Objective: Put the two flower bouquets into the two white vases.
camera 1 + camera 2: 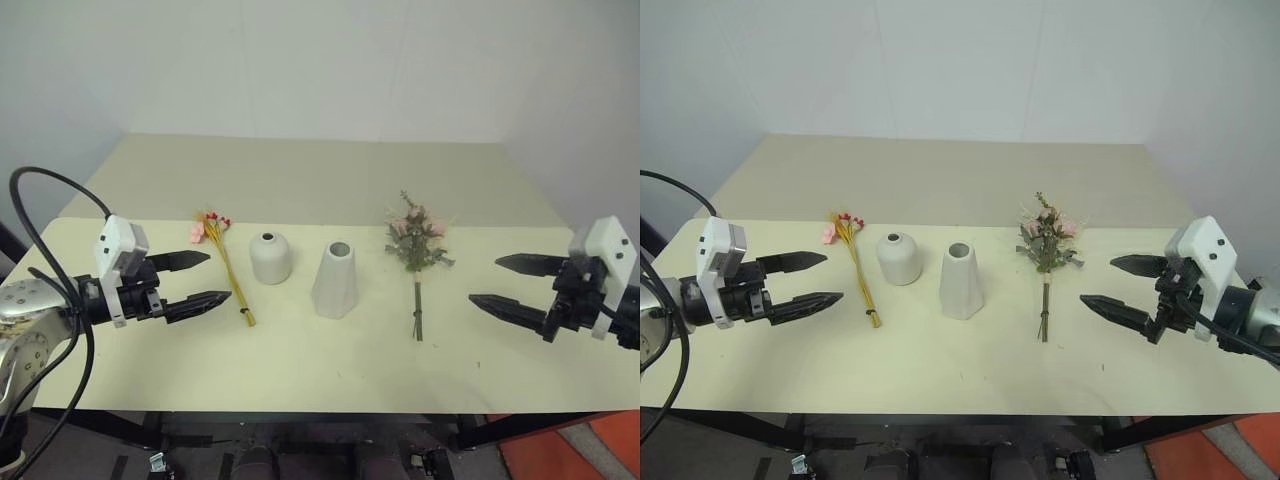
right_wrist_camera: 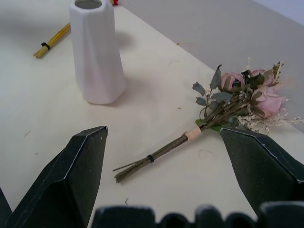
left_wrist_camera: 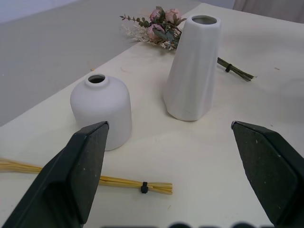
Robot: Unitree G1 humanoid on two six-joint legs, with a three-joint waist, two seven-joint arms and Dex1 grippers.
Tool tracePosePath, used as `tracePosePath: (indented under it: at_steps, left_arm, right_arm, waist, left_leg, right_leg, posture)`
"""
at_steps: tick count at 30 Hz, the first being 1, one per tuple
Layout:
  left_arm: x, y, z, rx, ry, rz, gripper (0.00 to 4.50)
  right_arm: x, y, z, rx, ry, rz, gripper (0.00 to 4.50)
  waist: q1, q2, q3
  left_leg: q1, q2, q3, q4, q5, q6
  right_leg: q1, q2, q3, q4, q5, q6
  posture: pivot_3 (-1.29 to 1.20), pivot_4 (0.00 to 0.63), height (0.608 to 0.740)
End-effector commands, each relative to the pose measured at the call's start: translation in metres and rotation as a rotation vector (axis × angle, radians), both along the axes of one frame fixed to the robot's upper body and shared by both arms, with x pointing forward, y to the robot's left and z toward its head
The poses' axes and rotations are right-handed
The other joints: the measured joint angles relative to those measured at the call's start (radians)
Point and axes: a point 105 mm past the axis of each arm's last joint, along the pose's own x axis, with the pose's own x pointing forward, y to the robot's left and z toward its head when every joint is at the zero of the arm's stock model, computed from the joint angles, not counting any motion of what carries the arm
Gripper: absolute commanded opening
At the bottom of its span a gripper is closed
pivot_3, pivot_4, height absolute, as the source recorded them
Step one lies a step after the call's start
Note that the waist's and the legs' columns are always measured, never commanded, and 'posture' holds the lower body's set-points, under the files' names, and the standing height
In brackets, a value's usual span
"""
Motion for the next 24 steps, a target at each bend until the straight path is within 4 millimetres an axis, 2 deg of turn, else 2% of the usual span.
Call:
tracePosePath:
  at_steps: [1,15,24]
  left_arm:
    - [-0.004,-0.002,0.009,0.009,-0.031,-0.015,4.50]
    - [-0.004,-0.003,0.013,-0.006,-0.031,-0.029,4.50]
    - [0.006,-0.015,0.030,-0.033,-0.061,-0.134,4.50]
  right_arm:
    - [-0.001,0.004,0.005,0.002,-0.030,0.007,4.47]
    - [-0.001,0.010,0.000,0.010,0.034,0.021,4.47]
    - [0.013,0.022,-0.016,-0.037,0.138,-0.056,4.47]
  waist:
    - [0.000,0.000,0.000]
    - [-0.001,0.000,0.000]
    - [0.001,0.000,0.000]
  left_leg:
    - [0.000,0.000,0.000,0.000,0.000,0.000]
    - [0.000,0.000,0.000,0.000,0.000,0.000]
    - [0.000,0.000,0.000,0.000,0.000,0.000]
  right_leg:
    - [0.000,0.000,0.000,0.000,0.000,0.000]
    - [0.000,0.000,0.000,0.000,0.000,0.000]
    - [0.000,0.000,0.000,0.001,0.000,0.000]
  posture:
    - [0.00,0.150,0.740]
    - [0.00,0.150,0.740]
    - [0.00,0.150,0.740]
